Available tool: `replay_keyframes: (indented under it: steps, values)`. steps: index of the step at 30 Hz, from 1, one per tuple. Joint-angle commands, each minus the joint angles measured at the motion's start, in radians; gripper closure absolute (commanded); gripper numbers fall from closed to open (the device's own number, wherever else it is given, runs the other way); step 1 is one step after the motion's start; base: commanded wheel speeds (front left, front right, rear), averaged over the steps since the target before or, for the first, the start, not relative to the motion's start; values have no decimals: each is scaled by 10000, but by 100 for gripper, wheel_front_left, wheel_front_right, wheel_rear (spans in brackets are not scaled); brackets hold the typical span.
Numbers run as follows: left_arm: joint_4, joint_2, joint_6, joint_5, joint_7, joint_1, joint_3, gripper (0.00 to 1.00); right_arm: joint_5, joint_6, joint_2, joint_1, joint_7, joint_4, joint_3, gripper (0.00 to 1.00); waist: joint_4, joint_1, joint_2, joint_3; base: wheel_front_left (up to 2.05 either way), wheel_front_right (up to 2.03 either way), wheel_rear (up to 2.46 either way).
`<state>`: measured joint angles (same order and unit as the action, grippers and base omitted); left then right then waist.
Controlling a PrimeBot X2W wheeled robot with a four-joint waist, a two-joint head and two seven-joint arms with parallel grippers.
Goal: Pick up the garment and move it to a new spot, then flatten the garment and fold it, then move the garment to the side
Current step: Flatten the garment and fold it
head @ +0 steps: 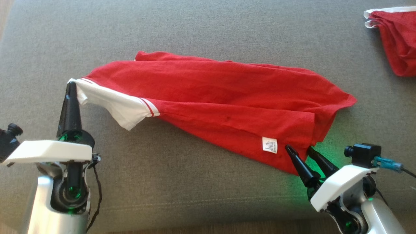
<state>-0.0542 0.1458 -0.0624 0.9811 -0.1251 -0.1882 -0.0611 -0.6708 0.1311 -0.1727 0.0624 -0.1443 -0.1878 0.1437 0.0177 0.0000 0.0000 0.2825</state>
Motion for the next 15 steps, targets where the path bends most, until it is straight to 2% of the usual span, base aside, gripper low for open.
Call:
replay_keyframes:
  steps: [1,3,5,8,9,15]
  values:
    - [371,176,-36,37,-77,-337,290,100,-93,-4,-110,234,184,168,255,4,21,0,0,11,0,0,0]
    - [379,179,-26,41,-74,-324,285,100,-120,-4,-163,362,356,-25,359,9,47,0,0,18,0,0,0]
    - [381,186,-9,41,-77,-307,289,100,-152,-4,-196,477,567,-147,458,27,61,0,0,11,0,0,0]
    - [387,200,2,48,-82,-262,296,100,-216,-4,-259,587,817,-172,599,70,59,0,0,-23,0,0,0]
    - [389,205,7,50,-85,-244,299,100,-226,-4,-295,604,887,-142,635,100,53,0,0,-41,0,0,0]
    - [508,231,50,78,-156,-258,388,100,-152,-4,-534,685,1107,534,456,100,-70,0,0,-280,0,0,0]
